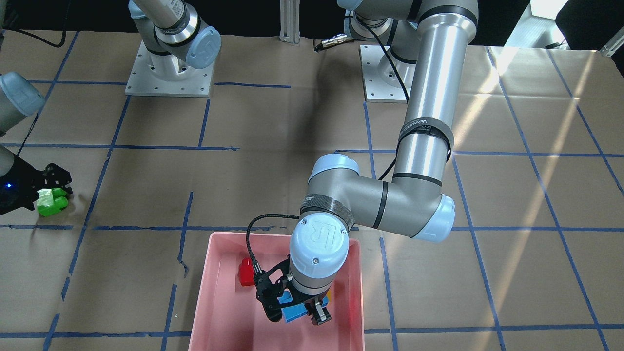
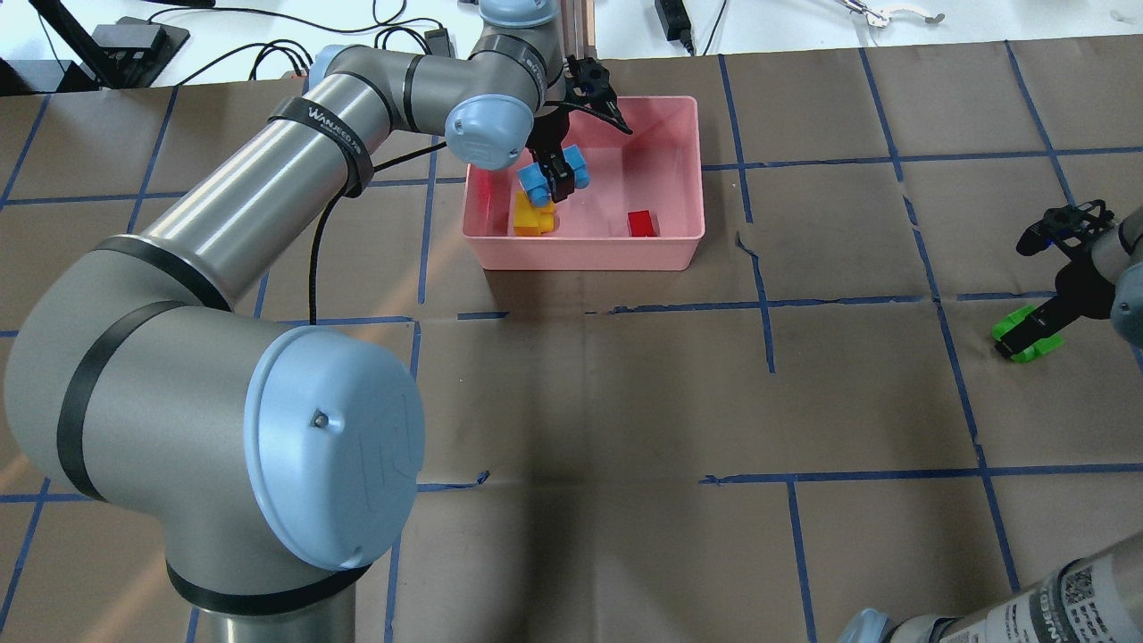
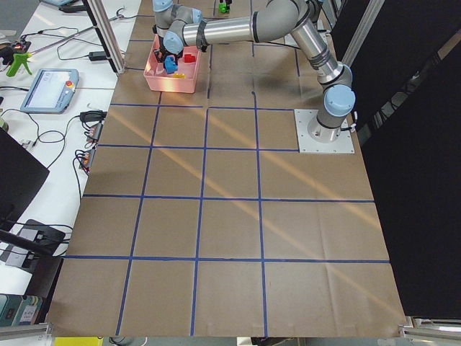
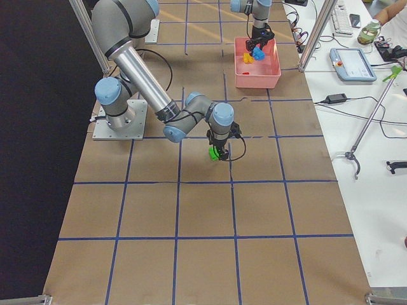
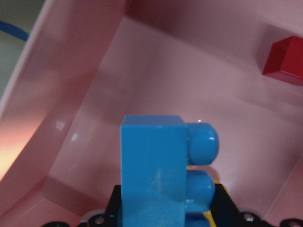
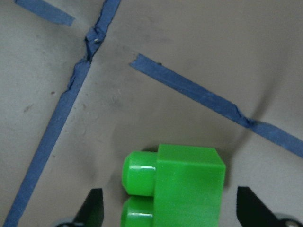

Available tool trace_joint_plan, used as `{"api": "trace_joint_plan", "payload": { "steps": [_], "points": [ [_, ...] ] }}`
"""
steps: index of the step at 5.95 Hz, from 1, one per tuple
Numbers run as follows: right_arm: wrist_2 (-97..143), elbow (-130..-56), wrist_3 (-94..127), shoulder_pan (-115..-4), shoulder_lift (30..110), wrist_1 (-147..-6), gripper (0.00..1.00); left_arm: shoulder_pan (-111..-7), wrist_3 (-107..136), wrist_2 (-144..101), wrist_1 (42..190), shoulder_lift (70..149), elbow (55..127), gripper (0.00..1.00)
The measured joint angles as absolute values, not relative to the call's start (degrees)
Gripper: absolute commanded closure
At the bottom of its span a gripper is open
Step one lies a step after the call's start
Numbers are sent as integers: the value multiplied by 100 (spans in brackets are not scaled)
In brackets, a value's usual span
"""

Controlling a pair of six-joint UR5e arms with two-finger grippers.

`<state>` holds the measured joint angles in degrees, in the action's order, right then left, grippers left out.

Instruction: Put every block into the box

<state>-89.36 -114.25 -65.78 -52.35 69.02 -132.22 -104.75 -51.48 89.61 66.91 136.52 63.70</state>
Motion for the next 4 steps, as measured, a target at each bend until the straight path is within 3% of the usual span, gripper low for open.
{"api": "trace_joint_plan", "payload": {
  "steps": [1, 4],
  "points": [
    [-8932, -11426, -6564, -5235, 6884, -13221, 14, -10481, -5120, 8957, 6680, 13634, 6426, 4],
    [-8930, -11424, -6537, -5238, 6879, -13207, 46, -10347, -5118, 8971, 6866, 13312, 6550, 4]
  ]
}}
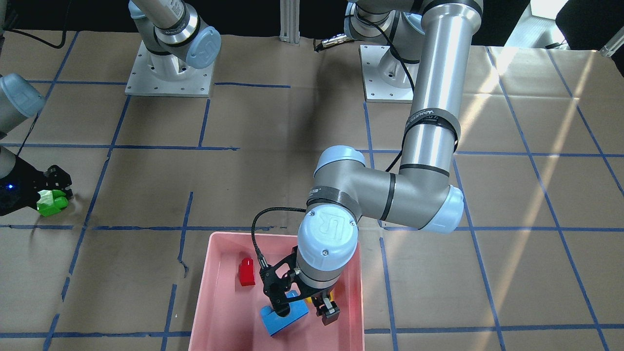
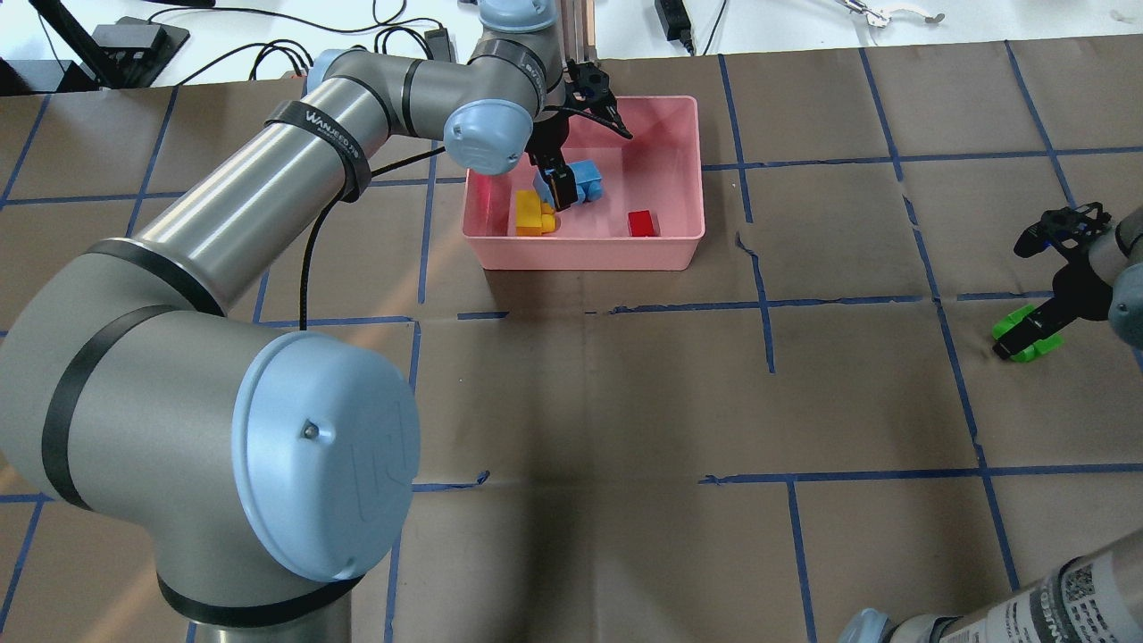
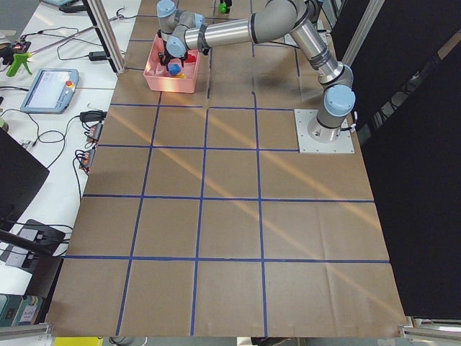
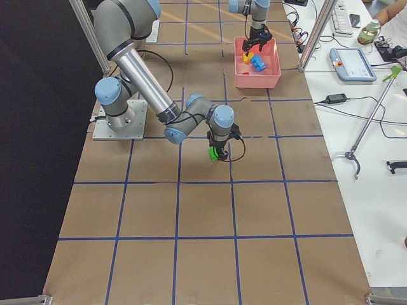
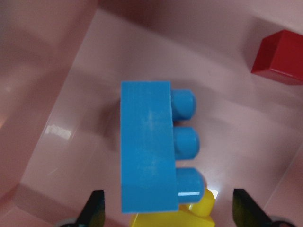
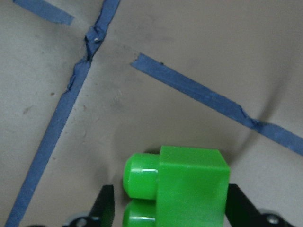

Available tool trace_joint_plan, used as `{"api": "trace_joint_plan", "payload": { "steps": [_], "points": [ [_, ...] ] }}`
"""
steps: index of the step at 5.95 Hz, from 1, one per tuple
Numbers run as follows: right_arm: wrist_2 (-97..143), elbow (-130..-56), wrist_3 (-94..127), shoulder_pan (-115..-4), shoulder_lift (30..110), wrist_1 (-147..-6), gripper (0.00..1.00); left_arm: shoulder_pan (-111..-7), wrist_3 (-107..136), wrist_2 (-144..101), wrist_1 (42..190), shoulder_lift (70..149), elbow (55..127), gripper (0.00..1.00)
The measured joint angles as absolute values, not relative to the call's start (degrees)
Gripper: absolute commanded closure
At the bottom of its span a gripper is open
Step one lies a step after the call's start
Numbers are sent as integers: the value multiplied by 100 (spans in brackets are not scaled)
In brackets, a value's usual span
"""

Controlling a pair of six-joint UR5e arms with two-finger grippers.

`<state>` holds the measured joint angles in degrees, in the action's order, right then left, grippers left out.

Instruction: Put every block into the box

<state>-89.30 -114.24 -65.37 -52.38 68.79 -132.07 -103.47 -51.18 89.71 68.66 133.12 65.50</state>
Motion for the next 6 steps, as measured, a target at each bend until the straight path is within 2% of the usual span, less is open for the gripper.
{"api": "trace_joint_plan", "payload": {
  "steps": [2, 6],
  "points": [
    [-8930, -11412, -6531, -5249, 6887, -13202, 51, -9939, -5119, 8876, 7788, 12553, 6589, 4],
    [-8977, -11135, -6202, -5364, 7166, -13137, 50, -9283, -4918, 8732, 9356, 10986, 6975, 4]
  ]
}}
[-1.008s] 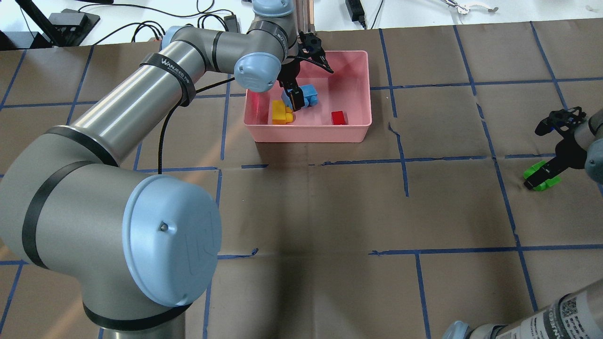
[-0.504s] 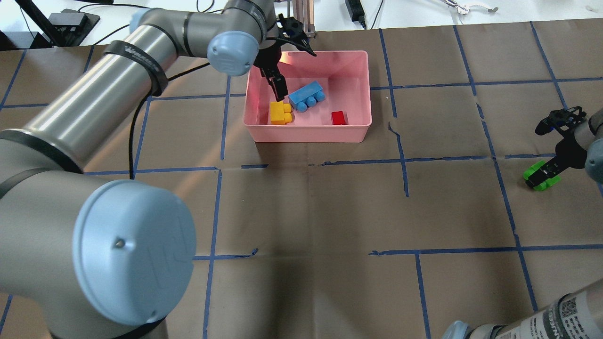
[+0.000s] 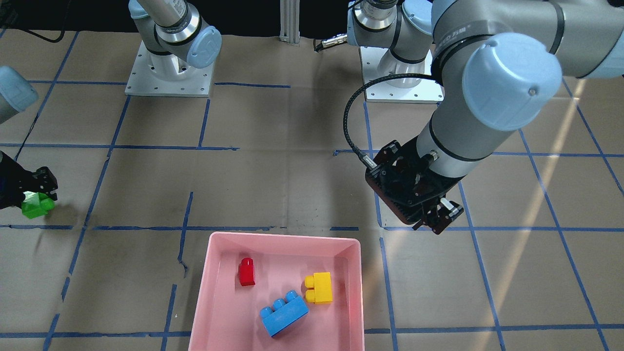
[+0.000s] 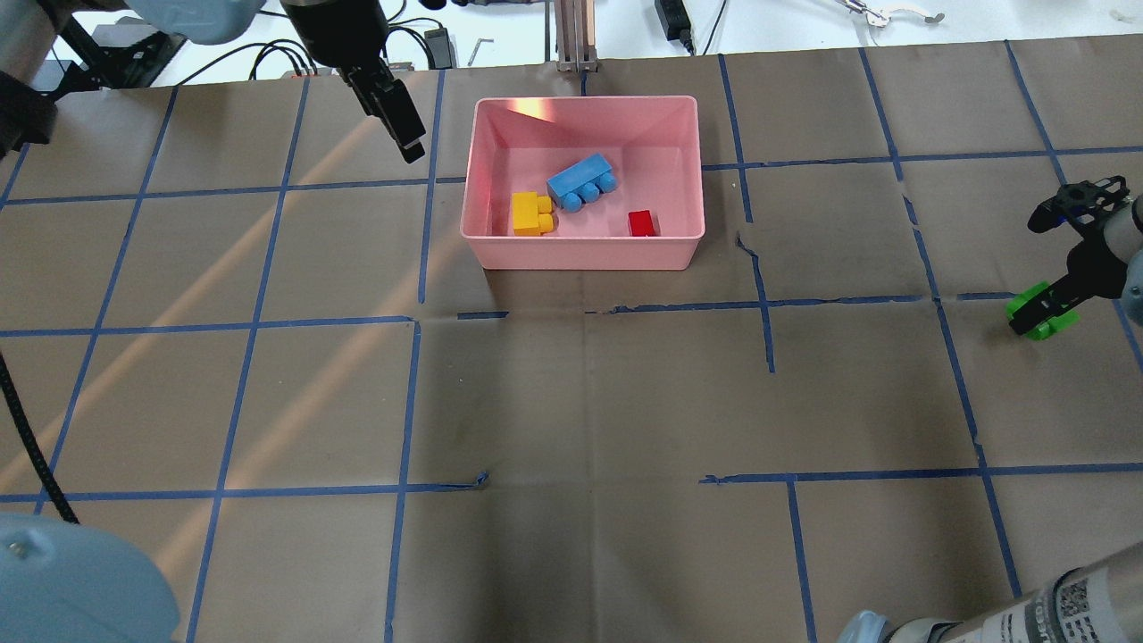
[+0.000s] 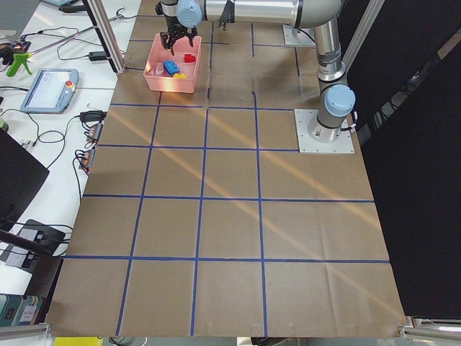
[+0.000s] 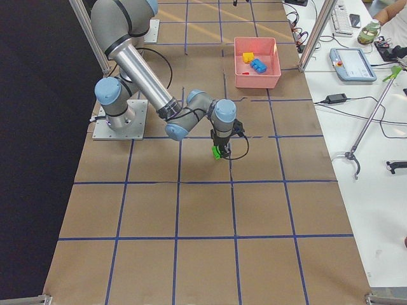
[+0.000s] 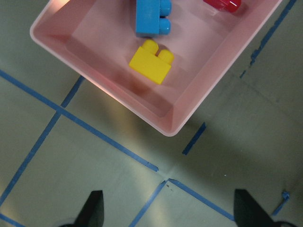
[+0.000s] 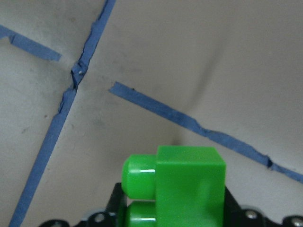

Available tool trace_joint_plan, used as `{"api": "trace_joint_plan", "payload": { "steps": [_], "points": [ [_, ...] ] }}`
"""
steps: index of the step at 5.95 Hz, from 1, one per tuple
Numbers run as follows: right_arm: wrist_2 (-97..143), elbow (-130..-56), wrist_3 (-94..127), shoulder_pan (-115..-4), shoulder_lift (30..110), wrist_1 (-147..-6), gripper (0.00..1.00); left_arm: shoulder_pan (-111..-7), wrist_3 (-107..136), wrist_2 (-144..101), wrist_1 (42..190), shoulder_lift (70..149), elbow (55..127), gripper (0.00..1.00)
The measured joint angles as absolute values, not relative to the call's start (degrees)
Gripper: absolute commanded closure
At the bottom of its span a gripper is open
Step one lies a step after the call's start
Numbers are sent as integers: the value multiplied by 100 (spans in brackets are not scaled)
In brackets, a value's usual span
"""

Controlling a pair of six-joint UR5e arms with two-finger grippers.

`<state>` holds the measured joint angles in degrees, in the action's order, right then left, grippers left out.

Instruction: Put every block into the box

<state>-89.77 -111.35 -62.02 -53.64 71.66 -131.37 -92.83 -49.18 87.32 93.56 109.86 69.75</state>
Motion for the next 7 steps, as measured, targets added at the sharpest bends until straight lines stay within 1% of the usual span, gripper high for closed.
{"api": "trace_joint_plan", "payload": {
  "steps": [2, 3, 4, 5, 6, 7],
  "points": [
    [-9004, -10672, -5620, -5707, 7548, -12782, 50, -8991, -3599, 8745, 9478, 10210, 7595, 4],
    [-9008, -10264, -5164, -5999, 7646, -12317, 49, -8902, -2523, 8742, 9412, 9850, 7925, 4],
    [-9001, -9759, -4625, -6372, 7654, -11770, 49, -8897, -1546, 8815, 9376, 9577, 8230, 4],
    [-8992, -9283, -4053, -6813, 7589, -11304, 48, -8963, -830, 8952, 9365, 9320, 8531, 1],
    [-8980, -8881, -3499, -7295, 7438, -11060, 47, -9054, -393, 9049, 9381, 9041, 8820, 1],
    [-8981, -8529, -2947, -7804, 7240, -10982, 47, -9094, -211, 9084, 9460, 8855, 8953, 1]
  ]
}}
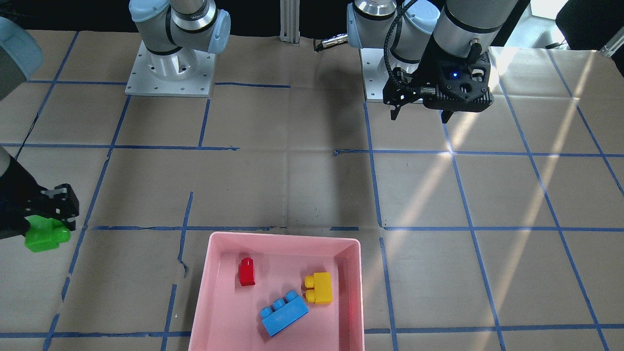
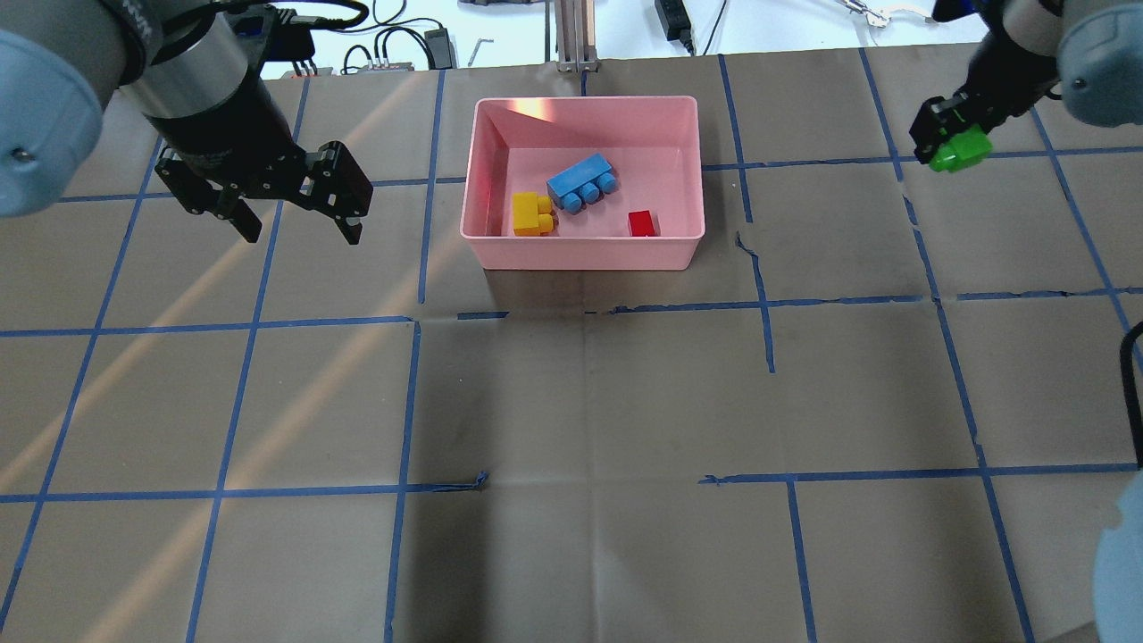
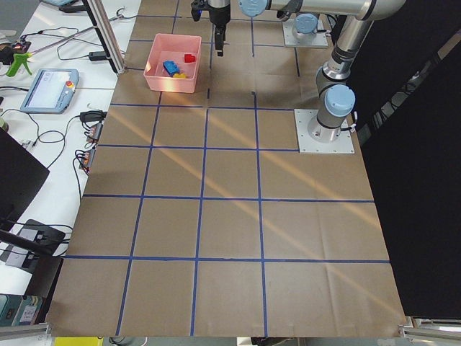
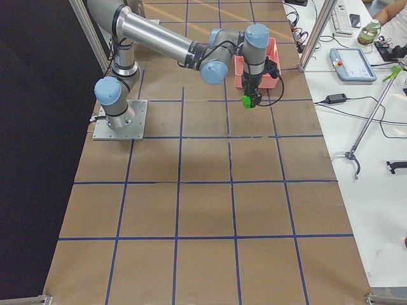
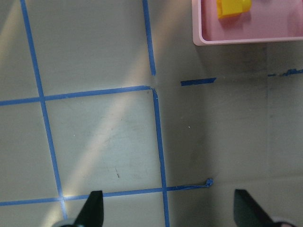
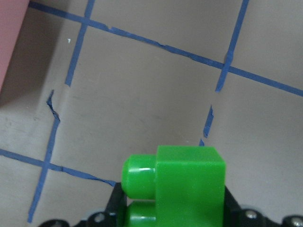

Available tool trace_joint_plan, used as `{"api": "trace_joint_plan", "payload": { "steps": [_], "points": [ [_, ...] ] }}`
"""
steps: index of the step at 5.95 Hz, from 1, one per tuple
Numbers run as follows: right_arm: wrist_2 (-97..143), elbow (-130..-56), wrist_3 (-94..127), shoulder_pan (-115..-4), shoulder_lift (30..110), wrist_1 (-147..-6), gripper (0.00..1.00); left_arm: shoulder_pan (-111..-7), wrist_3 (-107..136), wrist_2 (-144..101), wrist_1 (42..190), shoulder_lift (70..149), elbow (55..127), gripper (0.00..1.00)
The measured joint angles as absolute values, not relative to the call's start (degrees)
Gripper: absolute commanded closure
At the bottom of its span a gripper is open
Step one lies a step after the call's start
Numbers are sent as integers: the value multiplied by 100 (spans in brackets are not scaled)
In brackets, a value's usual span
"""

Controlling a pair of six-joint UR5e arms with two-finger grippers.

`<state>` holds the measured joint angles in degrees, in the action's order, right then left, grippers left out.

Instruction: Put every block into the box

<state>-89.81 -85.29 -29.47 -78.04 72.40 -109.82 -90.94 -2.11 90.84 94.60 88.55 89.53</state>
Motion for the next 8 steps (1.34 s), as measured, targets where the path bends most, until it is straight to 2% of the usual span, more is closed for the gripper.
{"api": "trace_joint_plan", "payload": {
  "steps": [5, 8],
  "points": [
    [-8996, -6611, 58, -9859, 5504, -10972, 46, -8781, -141, 8696, 9439, 8769, 8954, 1],
    [-8931, -6328, 1129, -10025, 4558, -11147, 47, -8767, -176, 8675, 9383, 8771, 8972, 1]
  ]
}}
